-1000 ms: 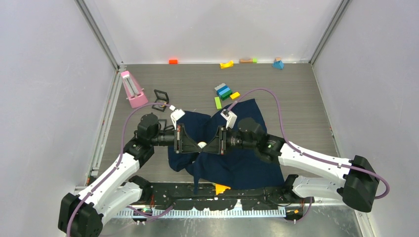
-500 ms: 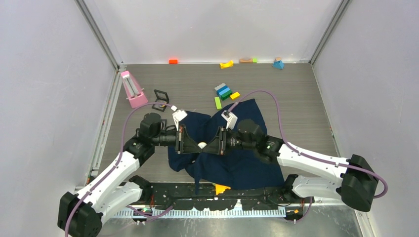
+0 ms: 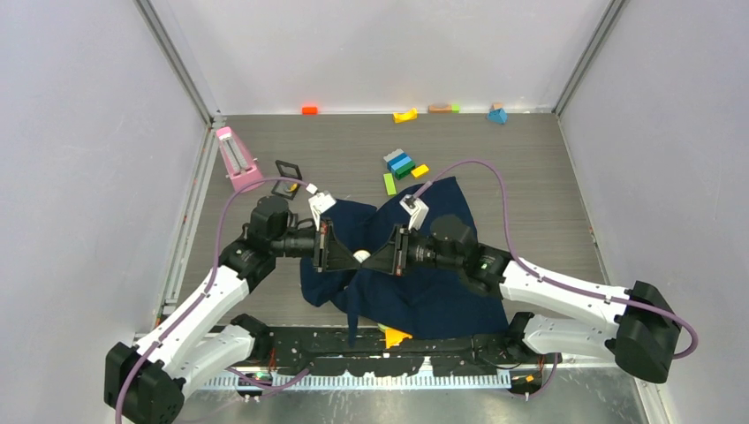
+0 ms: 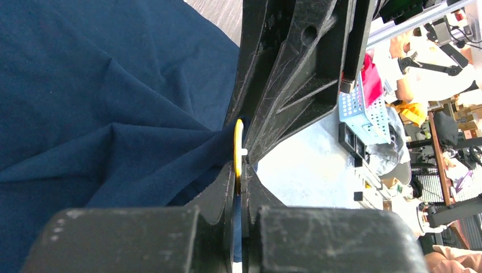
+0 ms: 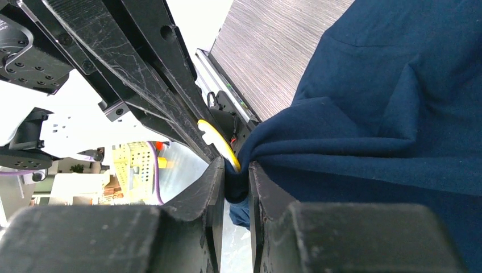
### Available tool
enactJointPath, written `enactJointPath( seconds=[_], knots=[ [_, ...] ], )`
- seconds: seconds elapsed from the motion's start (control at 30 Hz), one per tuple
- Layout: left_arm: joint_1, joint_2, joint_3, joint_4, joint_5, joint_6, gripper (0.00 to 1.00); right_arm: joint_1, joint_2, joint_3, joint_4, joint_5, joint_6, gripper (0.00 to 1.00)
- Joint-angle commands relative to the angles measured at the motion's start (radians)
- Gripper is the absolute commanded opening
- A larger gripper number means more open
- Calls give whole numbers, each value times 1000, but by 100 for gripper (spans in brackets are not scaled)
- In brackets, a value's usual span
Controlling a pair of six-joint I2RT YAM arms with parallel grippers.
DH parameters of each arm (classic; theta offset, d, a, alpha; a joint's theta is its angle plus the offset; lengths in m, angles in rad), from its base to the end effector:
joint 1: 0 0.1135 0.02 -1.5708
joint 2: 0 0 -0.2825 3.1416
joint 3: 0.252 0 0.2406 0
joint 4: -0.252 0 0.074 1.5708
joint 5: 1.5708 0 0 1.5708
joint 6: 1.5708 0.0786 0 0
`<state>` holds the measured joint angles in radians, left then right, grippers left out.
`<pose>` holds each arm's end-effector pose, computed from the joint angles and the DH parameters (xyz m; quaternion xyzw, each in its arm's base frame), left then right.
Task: Pin the brooch onto the clothing
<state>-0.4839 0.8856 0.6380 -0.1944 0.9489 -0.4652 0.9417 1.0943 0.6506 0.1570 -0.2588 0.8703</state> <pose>0.1386 -0.1450 0.2821 0.2514 0.7493 -0.5608 0.2469 0.1429 0.2305 0.2763 -0.1056 0.7909 0.5311 0.2850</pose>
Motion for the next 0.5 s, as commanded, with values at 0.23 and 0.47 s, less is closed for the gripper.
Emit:
enactJointPath(
  seconds=[0.23, 0.47],
  knots=[
    [4, 7, 45, -184, 153, 47, 0, -69, -70, 4, -47, 154, -113, 25],
    [5, 16, 72, -284, 39, 121, 0, -69, -128, 53, -189, 110, -173, 49]
  ],
)
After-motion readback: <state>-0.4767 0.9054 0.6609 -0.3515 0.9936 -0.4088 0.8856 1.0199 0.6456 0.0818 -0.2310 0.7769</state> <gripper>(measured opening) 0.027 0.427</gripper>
